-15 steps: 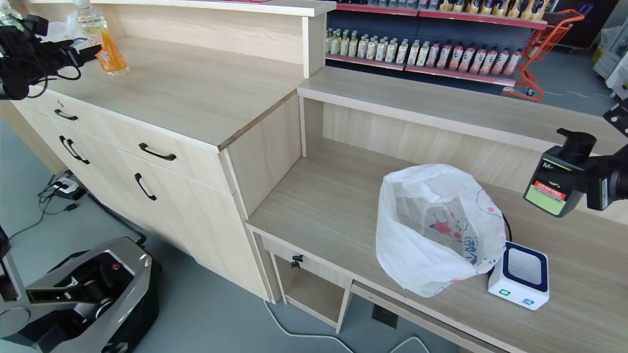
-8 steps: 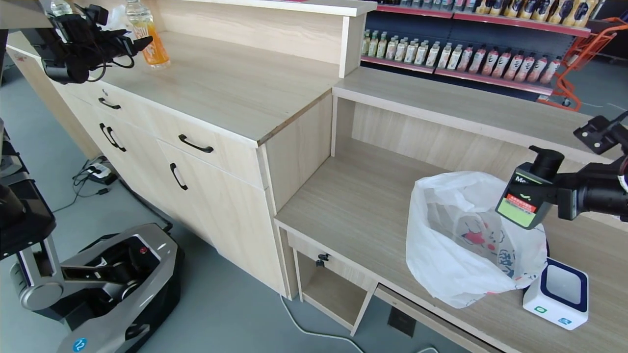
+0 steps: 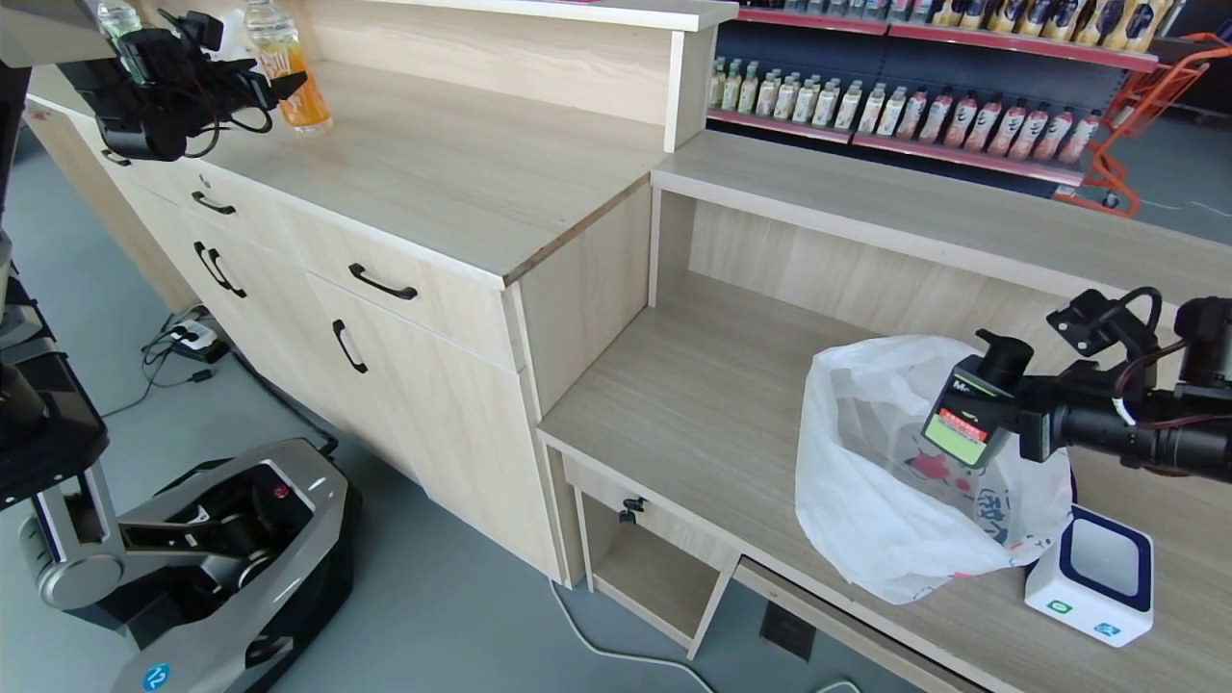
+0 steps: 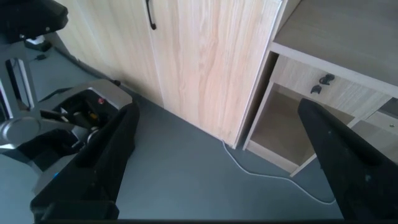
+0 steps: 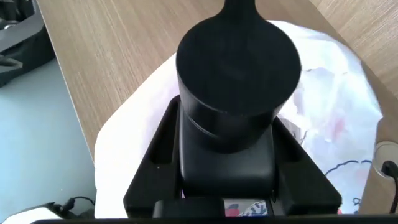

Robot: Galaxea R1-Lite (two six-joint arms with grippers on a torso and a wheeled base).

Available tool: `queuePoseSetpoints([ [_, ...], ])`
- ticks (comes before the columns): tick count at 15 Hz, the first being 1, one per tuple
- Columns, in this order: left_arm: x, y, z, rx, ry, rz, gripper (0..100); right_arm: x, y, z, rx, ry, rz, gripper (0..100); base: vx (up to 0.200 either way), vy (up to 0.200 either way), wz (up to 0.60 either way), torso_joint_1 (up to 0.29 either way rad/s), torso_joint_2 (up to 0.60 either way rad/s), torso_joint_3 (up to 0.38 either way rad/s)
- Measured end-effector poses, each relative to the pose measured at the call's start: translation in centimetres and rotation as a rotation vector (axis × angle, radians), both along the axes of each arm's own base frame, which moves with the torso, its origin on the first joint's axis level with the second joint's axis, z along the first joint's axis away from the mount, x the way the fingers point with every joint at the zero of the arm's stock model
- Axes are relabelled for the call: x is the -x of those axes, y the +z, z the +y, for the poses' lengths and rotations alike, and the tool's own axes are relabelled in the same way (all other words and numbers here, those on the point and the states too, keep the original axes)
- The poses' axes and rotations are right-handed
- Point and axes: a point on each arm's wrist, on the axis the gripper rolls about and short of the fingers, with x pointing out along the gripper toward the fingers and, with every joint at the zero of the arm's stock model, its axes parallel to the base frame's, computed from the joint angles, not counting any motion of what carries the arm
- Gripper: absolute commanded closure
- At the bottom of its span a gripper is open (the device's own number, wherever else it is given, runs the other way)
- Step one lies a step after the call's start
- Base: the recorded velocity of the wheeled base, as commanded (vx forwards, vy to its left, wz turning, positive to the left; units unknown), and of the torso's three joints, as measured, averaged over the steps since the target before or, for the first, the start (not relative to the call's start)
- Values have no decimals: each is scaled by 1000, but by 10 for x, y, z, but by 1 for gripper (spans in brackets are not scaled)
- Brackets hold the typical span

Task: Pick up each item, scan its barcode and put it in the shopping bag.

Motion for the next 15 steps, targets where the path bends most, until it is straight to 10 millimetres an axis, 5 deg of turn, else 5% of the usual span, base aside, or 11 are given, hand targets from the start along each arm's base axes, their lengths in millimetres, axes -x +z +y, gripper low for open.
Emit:
queuePoseSetpoints([
  [5,0,0,0,0,0,0,0,1,-32,2,19,24,88,100,0,0,0,0,0,0],
  [15,0,0,0,0,0,0,0,-15,-59,17,34,92,110,100,0,0,0,0,0,0],
])
